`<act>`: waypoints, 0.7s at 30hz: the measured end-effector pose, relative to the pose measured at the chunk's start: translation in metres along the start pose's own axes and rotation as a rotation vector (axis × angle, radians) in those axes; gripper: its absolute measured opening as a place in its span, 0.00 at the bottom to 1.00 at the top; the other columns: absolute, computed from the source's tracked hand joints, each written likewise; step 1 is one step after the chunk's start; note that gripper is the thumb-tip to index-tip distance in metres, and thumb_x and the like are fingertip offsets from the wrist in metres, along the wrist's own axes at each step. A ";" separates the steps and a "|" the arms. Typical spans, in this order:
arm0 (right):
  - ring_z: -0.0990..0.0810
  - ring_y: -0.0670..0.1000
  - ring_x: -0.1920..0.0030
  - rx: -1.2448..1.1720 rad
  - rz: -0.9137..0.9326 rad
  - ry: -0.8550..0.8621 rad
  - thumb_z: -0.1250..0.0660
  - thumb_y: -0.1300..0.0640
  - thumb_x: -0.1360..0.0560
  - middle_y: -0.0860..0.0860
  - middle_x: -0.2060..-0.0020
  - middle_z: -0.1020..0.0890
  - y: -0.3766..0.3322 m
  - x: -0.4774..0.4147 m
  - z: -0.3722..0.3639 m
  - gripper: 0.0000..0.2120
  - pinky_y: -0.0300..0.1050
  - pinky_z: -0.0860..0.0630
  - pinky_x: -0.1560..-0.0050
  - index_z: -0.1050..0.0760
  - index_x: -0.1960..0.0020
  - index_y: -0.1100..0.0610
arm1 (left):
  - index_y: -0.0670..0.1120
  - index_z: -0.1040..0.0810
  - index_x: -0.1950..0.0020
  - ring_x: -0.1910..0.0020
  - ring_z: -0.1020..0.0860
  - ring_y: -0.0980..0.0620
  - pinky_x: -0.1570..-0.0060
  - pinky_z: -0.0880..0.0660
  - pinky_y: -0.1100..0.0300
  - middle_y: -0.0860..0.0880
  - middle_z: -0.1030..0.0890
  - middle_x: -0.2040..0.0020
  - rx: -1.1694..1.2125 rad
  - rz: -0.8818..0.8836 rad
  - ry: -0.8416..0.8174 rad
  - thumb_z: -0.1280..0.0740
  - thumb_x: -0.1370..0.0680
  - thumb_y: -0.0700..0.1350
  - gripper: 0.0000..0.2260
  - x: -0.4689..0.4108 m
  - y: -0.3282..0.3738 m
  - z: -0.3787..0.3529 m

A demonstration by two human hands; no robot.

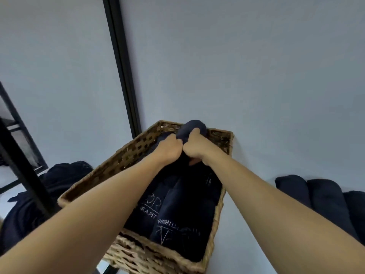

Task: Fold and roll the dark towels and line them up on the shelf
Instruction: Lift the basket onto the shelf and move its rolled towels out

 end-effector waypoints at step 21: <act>0.24 0.54 0.41 0.021 0.174 0.635 0.43 0.63 0.21 0.54 0.38 0.23 0.040 0.075 0.107 0.20 0.43 0.30 0.46 0.30 0.31 0.56 | 0.43 0.27 0.46 0.47 0.23 0.41 0.58 0.28 0.52 0.41 0.24 0.44 -0.342 -0.337 0.181 0.38 0.22 0.43 0.07 0.025 0.126 -0.018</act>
Point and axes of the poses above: each hand's wrist, its own x-axis away from the middle knuckle, its own z-axis out of the back of the hand, y = z × x, the point moved 8 cm from there along -x, towards the middle knuckle
